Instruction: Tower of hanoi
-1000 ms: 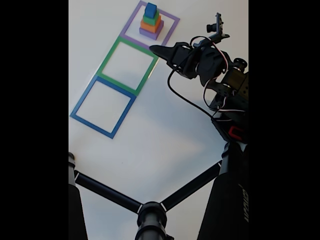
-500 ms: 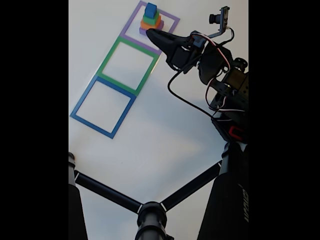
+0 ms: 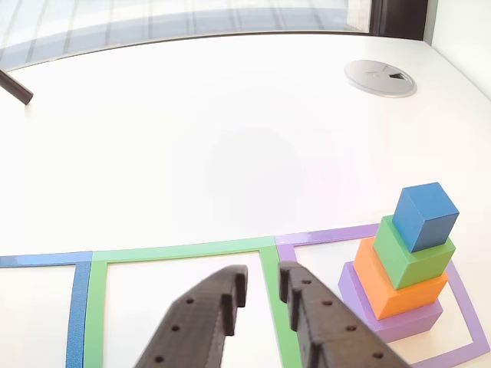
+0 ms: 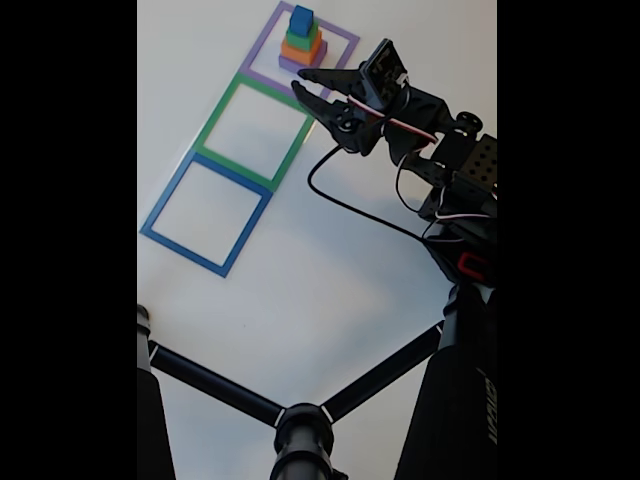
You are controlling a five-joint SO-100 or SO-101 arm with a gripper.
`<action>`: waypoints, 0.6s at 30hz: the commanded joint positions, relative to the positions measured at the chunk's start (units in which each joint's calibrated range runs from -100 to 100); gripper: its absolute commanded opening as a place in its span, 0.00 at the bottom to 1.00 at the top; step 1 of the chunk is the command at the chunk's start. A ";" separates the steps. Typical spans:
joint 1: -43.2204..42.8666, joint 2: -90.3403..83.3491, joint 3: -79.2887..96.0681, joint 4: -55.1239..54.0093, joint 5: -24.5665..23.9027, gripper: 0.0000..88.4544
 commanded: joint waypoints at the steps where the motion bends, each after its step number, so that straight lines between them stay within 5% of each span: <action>1: 1.12 4.37 -3.27 -2.99 4.16 0.00; 11: 8.69 14.30 -7.09 -6.07 4.50 0.00; 18: 9.84 15.84 -30.90 27.21 4.50 0.00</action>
